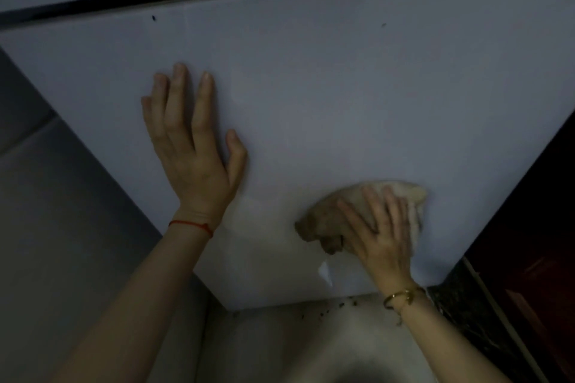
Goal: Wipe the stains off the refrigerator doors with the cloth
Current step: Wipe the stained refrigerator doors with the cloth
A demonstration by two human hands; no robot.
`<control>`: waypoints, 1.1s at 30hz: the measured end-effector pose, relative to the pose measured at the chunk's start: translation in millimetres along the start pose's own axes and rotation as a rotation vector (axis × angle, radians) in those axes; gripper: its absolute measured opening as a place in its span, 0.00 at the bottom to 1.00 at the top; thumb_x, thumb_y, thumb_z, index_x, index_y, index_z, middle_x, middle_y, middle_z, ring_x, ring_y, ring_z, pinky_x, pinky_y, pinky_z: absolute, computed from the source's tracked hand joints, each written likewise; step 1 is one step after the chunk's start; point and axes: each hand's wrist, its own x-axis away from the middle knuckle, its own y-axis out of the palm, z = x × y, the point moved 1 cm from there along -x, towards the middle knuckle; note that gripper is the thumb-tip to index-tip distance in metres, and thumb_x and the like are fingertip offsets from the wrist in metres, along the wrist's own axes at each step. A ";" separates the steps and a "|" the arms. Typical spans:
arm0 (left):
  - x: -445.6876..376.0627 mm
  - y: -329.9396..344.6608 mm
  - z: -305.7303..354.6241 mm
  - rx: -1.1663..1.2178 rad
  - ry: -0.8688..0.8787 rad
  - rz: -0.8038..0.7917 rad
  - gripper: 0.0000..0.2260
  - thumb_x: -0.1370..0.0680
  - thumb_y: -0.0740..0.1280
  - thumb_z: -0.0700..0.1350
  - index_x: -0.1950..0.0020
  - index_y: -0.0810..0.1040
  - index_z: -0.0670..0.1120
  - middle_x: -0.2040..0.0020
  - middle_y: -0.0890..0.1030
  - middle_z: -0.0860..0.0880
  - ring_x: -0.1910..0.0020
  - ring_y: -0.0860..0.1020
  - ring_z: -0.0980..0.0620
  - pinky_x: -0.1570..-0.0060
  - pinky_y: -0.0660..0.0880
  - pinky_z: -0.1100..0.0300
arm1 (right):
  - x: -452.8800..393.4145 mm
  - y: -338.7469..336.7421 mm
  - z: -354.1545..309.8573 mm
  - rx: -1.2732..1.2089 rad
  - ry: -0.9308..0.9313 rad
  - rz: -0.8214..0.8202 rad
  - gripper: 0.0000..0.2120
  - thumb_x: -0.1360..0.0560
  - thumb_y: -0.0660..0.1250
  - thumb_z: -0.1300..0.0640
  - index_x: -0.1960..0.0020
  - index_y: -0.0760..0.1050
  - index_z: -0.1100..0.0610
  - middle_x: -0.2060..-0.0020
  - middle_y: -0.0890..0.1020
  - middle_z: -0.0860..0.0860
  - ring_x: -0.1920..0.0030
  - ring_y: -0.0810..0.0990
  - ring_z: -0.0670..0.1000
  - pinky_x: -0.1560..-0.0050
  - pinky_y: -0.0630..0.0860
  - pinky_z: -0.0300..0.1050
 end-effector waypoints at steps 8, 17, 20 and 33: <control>-1.7 -0.6 0.6 -0.010 0.003 -0.002 0.23 0.20 0.62 0.42 0.26 0.65 0.38 0.26 0.61 0.39 0.25 0.60 0.36 0.18 0.47 0.49 | -98.8 -17.0 -31.5 -0.198 0.186 0.224 0.27 0.19 0.63 0.43 0.23 0.61 0.45 0.26 0.62 0.56 0.24 0.58 0.62 0.20 0.48 0.60; 1.2 0.9 -0.2 -0.005 0.011 -0.003 0.24 0.20 0.61 0.43 0.25 0.64 0.40 0.26 0.61 0.39 0.25 0.60 0.36 0.18 0.47 0.50 | -128.4 -40.0 -1.6 -0.284 0.515 0.410 0.28 0.20 0.65 0.46 0.23 0.60 0.49 0.25 0.63 0.60 0.23 0.58 0.65 0.22 0.53 0.66; 1.0 1.3 -0.6 0.002 0.013 -0.003 0.24 0.20 0.61 0.43 0.25 0.64 0.40 0.26 0.61 0.39 0.24 0.59 0.37 0.18 0.47 0.49 | -132.2 -34.1 -20.6 -0.227 0.449 0.350 0.28 0.19 0.63 0.43 0.22 0.59 0.45 0.25 0.61 0.57 0.23 0.58 0.64 0.21 0.52 0.64; 0.7 1.4 0.2 0.002 0.006 -0.005 0.23 0.19 0.59 0.45 0.25 0.62 0.42 0.26 0.61 0.39 0.24 0.57 0.39 0.18 0.48 0.50 | -161.2 -45.9 -16.8 -0.264 0.411 0.390 0.27 0.19 0.62 0.43 0.23 0.61 0.47 0.25 0.61 0.56 0.22 0.57 0.62 0.22 0.54 0.67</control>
